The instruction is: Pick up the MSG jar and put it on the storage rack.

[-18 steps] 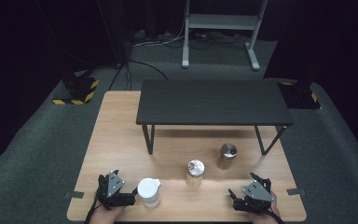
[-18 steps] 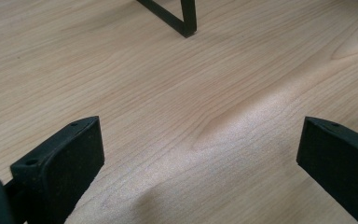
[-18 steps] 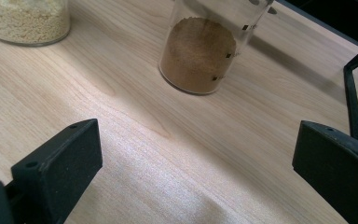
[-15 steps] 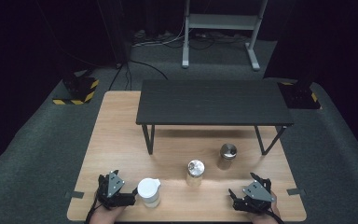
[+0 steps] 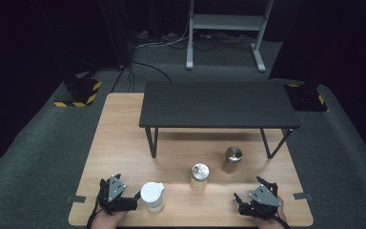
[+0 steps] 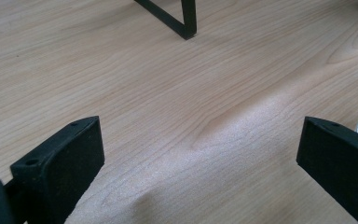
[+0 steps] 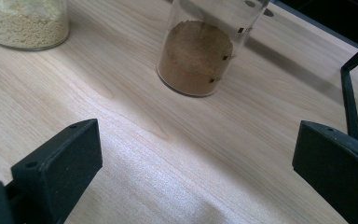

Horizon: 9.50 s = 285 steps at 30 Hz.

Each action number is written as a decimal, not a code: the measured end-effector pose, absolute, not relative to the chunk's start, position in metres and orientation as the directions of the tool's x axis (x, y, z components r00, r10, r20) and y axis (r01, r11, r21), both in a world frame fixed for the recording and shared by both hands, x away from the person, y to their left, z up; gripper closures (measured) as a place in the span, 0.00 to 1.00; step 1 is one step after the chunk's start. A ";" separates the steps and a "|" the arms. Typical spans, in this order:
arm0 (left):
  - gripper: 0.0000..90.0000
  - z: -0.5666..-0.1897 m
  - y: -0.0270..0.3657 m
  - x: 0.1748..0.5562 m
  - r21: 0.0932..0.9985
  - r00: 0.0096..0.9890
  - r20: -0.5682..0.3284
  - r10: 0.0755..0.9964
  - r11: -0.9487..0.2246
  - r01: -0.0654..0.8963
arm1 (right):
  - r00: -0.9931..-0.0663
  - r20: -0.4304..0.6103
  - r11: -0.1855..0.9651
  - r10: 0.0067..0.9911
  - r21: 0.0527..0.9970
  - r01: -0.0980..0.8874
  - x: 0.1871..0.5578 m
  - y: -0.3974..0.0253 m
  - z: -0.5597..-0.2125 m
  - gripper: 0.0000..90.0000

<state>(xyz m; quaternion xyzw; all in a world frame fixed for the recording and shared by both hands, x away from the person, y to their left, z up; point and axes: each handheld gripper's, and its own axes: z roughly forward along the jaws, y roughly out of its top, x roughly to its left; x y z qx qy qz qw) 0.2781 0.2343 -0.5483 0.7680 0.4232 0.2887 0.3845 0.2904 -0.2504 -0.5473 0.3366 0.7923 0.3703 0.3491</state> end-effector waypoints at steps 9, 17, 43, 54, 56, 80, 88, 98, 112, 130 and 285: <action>0.00 -0.548 0.237 0.276 0.851 0.469 0.099 0.878 -0.318 0.417 | -0.531 -0.304 0.501 0.791 0.820 0.277 0.291 -0.250 -0.547 0.00; 0.01 -0.541 0.237 0.273 0.859 0.480 0.095 0.872 -0.315 0.403 | -0.533 -0.304 0.501 0.789 0.820 0.275 0.291 -0.250 -0.547 0.00; 0.00 -0.509 0.241 0.257 0.907 0.468 0.100 0.878 -0.274 0.320 | -0.539 -0.313 0.515 0.782 0.812 0.275 0.291 -0.249 -0.548 0.00; 0.00 -0.499 0.240 0.254 0.918 0.461 0.099 0.882 -0.260 0.300 | -0.541 -0.321 0.522 0.778 0.809 0.271 0.291 -0.248 -0.548 0.00; 0.00 -0.497 0.241 0.253 0.921 0.459 0.096 0.883 -0.254 0.295 | -0.540 -0.322 0.523 0.777 0.808 0.271 0.291 -0.248 -0.548 0.00; 0.00 -0.476 0.242 0.243 0.946 0.468 0.069 0.881 -0.206 0.248 | -0.544 -0.325 0.527 0.773 0.807 0.267 0.290 -0.248 -0.548 0.00; 0.00 -0.470 0.242 0.240 0.956 0.480 0.047 0.876 -0.179 0.234 | -0.546 -0.327 0.529 0.772 0.806 0.266 0.290 -0.248 -0.548 0.00; 0.00 -0.461 0.234 0.234 0.960 0.497 0.073 0.865 -0.195 0.199 | -0.546 -0.326 0.528 0.771 0.807 0.265 0.290 -0.248 -0.548 0.00; 0.00 -0.449 0.217 0.226 0.968 0.545 0.095 0.833 -0.205 0.145 | -0.548 -0.324 0.527 0.771 0.808 0.263 0.290 -0.248 -0.548 0.00; 0.00 -0.451 0.193 0.222 0.970 0.616 0.083 0.783 -0.206 0.131 | -0.552 -0.321 0.526 0.770 0.809 0.263 0.290 -0.248 -0.548 0.00; 0.34 -0.477 0.193 0.233 0.988 0.651 -0.037 0.759 -0.069 0.136 | -0.556 -0.293 0.500 0.778 0.825 0.263 0.290 -0.251 -0.547 0.00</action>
